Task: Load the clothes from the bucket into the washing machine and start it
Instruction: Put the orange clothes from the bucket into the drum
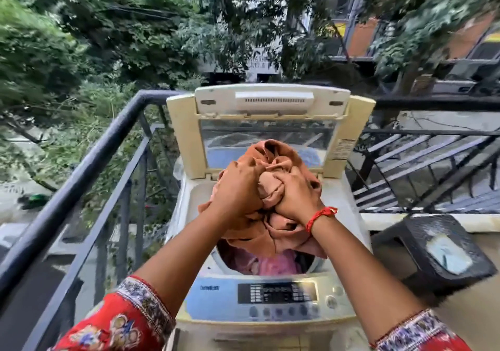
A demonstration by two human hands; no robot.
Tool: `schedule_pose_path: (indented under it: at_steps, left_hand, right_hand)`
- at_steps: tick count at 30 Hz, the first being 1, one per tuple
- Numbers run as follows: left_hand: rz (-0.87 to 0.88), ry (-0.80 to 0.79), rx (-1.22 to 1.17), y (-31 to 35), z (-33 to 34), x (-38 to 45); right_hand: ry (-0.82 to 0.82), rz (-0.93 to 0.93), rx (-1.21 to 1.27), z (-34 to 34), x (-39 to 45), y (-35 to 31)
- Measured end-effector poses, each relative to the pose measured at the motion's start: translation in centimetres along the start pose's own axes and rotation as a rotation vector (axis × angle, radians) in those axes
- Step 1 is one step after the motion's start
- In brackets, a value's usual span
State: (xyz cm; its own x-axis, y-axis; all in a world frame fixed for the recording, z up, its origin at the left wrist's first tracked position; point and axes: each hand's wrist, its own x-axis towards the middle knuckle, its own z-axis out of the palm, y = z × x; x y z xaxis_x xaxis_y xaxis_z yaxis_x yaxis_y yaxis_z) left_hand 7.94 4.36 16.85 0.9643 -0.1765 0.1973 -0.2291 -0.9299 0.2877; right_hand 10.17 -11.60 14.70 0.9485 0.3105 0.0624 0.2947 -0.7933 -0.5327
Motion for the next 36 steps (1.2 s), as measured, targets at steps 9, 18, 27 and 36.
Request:
schedule_pose_path:
  at_steps: [9,18,27,36]
  left_hand:
    - [-0.168,-0.125,-0.013,-4.8,7.3,1.7]
    - [-0.233,-0.468,-0.042,-7.2,15.1,1.5]
    - [-0.239,-0.562,-0.039,-6.8,18.2,0.8]
    - [-0.139,-0.496,-0.054,-4.9,17.5,1.3]
  right_hand:
    - [-0.181,0.069,-0.107,5.5,4.1,2.7]
    - [-0.528,0.092,-0.178,11.1,5.1,8.5]
    - [-0.646,0.063,-0.191,13.7,5.0,11.0]
    - [-0.513,0.077,-0.209,11.0,3.6,10.7]
